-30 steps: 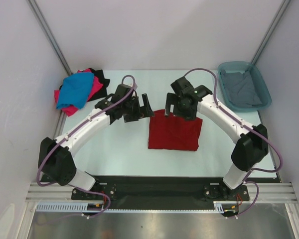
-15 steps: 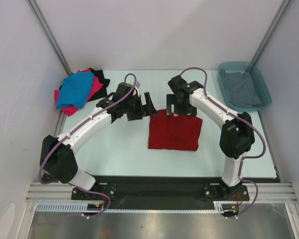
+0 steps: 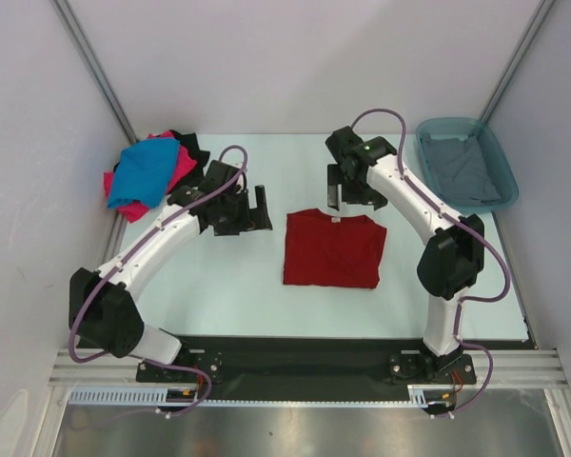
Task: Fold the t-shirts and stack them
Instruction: Fold the tshirt
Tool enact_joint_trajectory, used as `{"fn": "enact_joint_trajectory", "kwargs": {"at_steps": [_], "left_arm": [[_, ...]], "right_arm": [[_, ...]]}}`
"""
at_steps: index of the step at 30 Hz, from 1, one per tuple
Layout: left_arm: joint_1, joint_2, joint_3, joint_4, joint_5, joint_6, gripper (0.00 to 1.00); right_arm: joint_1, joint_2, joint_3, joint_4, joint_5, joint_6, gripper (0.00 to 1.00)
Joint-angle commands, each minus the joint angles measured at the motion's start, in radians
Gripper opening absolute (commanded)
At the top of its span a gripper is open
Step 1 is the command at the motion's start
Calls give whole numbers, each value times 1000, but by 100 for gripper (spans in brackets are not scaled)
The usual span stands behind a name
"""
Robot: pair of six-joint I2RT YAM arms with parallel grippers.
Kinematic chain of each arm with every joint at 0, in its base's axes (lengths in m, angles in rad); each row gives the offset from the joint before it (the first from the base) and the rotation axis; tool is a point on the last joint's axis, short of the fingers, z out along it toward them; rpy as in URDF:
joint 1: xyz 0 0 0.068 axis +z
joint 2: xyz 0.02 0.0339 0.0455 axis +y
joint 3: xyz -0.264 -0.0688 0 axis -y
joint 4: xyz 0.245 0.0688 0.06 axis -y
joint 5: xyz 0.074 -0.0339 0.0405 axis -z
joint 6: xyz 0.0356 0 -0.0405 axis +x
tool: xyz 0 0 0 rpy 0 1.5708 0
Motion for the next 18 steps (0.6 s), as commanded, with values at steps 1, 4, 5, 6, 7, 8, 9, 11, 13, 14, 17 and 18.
{"fn": "enact_joint_trajectory", "kwargs": {"at_steps": [1,4,5,6,7,8,9,11,13,14,17,18], "left_arm": [[23,-28,13,-25,-13,69,100],[33,-20,44,-51,-25,80,100],[33,-20,48,-63,-27,80,100],[34,-22,49,-65,-28,78,100],[36,-28,44,-62,-25,78,100],[36,-31,41,-59,-24,77,100],[37,-32,38,-56,-31,75,100],[40,-40,24,-39,-39,66,100],[46,-39,26,-33,-51,46,100],[49,-36,21,-12,-47,40,100],[57,-19,42,-17,-25,6,100],[57,-13,45,-18,-17,-1,100]], "right_arm": [[-4,-33,-2,-69,55,-3,100],[-4,-55,-43,-69,51,6,100],[-4,-58,-53,-64,48,12,100],[-4,-62,-60,-62,46,14,100],[-4,-62,-65,-61,44,15,100],[-4,-61,-70,-59,40,18,100],[-2,-58,-73,-53,38,12,100],[-4,-50,-77,-33,40,8,100],[-4,-27,-60,-33,31,6,100],[-1,-24,-60,-26,15,8,100],[16,-23,-88,-1,-11,18,99],[16,-24,-93,5,-31,17,98]]}}
